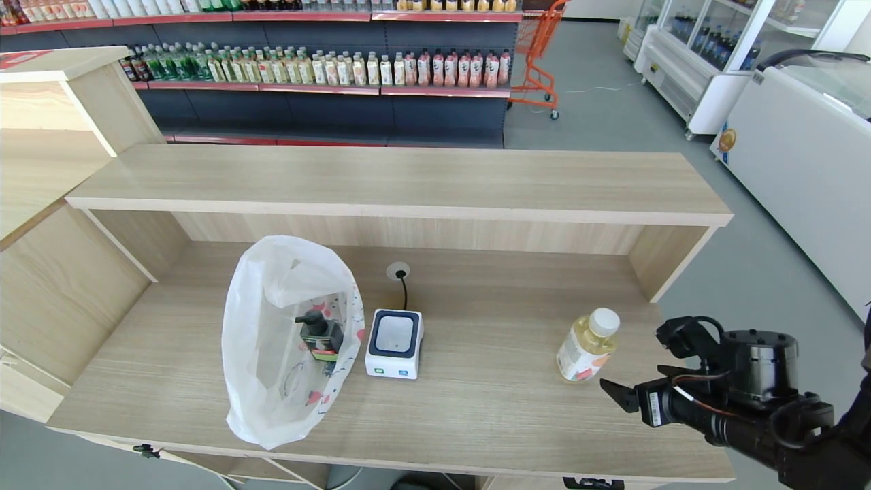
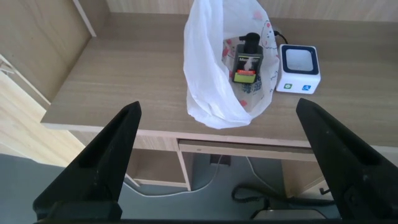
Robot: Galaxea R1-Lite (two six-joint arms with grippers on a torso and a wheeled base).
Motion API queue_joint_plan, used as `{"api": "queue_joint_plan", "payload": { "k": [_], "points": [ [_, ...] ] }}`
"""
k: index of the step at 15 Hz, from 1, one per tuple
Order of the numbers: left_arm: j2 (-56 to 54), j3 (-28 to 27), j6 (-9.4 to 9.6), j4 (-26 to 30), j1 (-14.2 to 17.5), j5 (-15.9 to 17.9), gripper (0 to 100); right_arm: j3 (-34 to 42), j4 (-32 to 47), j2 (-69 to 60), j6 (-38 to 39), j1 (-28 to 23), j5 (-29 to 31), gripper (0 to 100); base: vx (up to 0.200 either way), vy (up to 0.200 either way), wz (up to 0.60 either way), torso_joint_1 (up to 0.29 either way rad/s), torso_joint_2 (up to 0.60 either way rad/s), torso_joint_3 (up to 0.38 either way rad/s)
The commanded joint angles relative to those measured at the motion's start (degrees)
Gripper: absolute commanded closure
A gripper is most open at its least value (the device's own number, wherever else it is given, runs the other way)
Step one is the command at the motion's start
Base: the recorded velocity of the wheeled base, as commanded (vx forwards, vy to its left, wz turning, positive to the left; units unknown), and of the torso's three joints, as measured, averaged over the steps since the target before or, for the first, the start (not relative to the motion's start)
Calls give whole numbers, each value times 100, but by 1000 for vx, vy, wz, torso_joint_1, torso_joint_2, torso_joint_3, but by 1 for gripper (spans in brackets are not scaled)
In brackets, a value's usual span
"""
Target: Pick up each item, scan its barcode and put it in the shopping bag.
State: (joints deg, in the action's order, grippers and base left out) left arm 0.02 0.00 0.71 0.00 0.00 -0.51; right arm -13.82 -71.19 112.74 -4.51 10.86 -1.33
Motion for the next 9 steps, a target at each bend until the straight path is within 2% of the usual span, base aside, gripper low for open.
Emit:
{"api": "queue_joint_plan", "payload": {
  "k": [1, 7, 9],
  "points": [
    [-2, 0, 0, 0, 0, -2, 0, -33, -360, 521, -6, 171, 1, 0, 0, 0, 0, 0, 0, 0],
    [-2, 0, 0, 0, 0, -2, 0, -138, -1547, 1251, -331, 267, 10, 0, 0, 0, 0, 0, 0, 0],
    [-2, 0, 0, 0, 0, -2, 0, -331, -1705, 1418, -489, 259, 10, 0, 0, 0, 0, 0, 0, 0]
  ]
}}
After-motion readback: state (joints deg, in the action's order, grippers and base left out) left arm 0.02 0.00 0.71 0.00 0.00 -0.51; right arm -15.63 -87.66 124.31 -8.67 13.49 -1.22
